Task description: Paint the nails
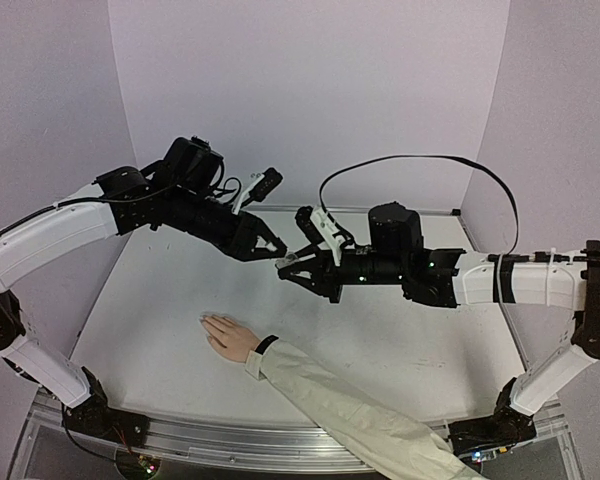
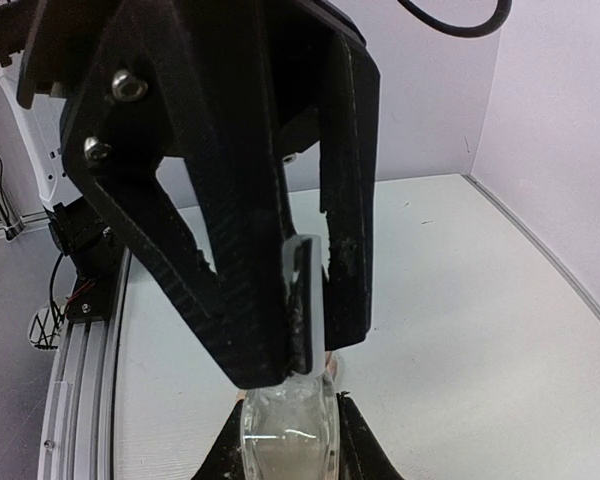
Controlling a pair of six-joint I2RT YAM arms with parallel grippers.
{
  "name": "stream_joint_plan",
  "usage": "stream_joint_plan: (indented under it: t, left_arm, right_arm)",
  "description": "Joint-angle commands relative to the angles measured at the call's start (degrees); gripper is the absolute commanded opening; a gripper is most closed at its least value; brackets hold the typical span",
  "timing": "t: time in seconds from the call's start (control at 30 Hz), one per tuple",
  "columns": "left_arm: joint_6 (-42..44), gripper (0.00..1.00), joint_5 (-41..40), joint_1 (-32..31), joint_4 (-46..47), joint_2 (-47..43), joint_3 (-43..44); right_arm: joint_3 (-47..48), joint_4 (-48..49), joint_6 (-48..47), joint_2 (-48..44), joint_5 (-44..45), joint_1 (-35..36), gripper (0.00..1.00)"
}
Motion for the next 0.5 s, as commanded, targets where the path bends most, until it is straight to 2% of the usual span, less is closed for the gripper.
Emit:
stream_joint_plan:
  t: [0.0,0.33,0.47]
  left_arm:
    - [0.9,0.23,0.6,0.5,0.4,-1.4,1.8]
    - [0.9,0.04,-1.3,1.3,0.0,-2.4,1.9]
    - [0.8,0.01,-2.6,1.9,0.0,-3.5,1.7]
  right_arm:
    - [2.6,2.1,-0.2,0.3,-1.3,-0.1,0.0]
    - [1.8,2.1,-1.6,0.5,-0.9,-0.1,0.0]
    - [1.8,2.1,-1.8,0.7,-1.0,-0.2,0.0]
